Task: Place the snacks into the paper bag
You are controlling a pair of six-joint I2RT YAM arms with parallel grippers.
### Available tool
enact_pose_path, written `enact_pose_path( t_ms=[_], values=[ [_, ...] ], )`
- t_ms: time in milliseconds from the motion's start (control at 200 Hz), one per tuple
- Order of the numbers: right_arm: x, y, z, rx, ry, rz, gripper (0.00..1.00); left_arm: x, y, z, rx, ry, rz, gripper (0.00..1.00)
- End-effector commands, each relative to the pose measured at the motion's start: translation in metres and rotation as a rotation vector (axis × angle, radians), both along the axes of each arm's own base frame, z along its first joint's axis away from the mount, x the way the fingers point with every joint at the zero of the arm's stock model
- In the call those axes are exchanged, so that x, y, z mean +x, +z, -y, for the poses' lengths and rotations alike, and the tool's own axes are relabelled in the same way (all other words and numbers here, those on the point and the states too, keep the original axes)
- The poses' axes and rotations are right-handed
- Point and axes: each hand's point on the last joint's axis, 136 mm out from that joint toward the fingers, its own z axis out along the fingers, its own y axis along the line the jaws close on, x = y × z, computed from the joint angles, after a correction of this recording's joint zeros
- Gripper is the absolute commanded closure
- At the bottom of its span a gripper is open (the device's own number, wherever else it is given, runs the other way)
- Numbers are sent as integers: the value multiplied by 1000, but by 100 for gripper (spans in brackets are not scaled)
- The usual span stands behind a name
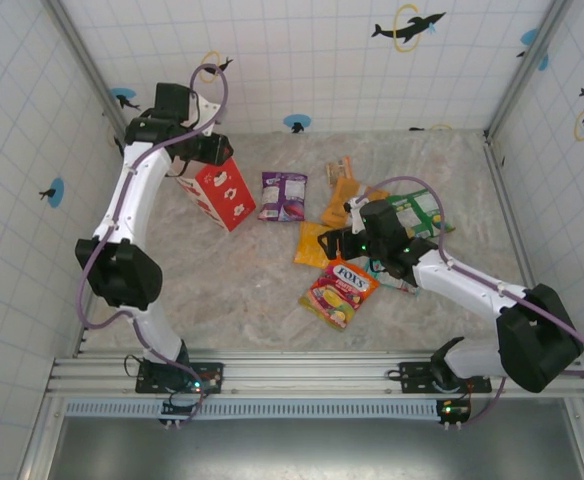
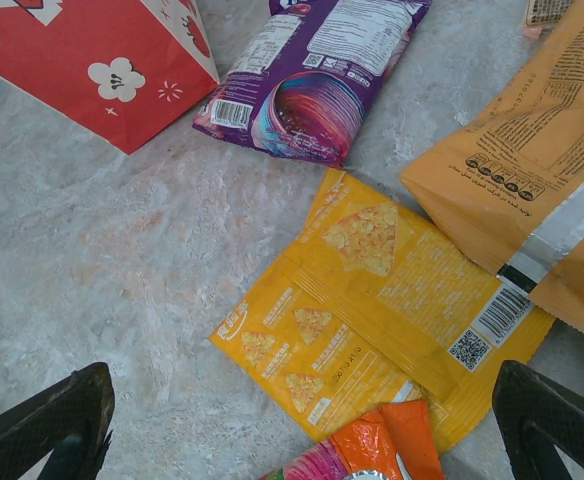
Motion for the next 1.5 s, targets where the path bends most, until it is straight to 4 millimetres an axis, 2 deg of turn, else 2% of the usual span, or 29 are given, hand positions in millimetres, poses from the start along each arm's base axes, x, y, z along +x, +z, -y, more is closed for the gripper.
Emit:
enact_pose_path(
  t_ms=[0,215,320,400,475,610,686,761,876,1136,1286,1341,1496],
  values=[
    [7,17,-7,19,2,32,0,-4,-4,0,39,-28,-17,53],
    [6,17,-7,18,5,32,0,-14,-6,1,49,-64,-23,50],
    [6,17,-6,16,3,30,0,-18,-11,0,59,-73,-39,52],
    [5,16,-5,14,-1,33,0,-23,-15,0,59,-84,-51,60],
    [5,17,-4,12,-4,37,0,-25,-16,0,64,-90,-54,71],
    [4,17,-2,14,-6,39,0,-31,-12,0,77,-107,-44,83],
    [3,17,-1,14,-6,38,0,-37,-11,1,80,-131,-41,86],
    [2,18,-1,20,-8,39,0,-47,-11,4,78,-172,-35,92],
    [0,18,-2,45,-11,41,0,-69,-12,8,74,-247,-27,94],
    [-11,23,-22,84,58,58,0,-113,-8,3,147,-354,33,100],
    [-17,20,-32,92,75,49,0,-136,-4,2,183,-405,73,100],
    [-16,26,-39,116,84,69,0,-144,-4,3,187,-423,82,100],
    [-22,25,-51,120,106,68,0,-162,-13,1,224,-451,84,100]
  ],
)
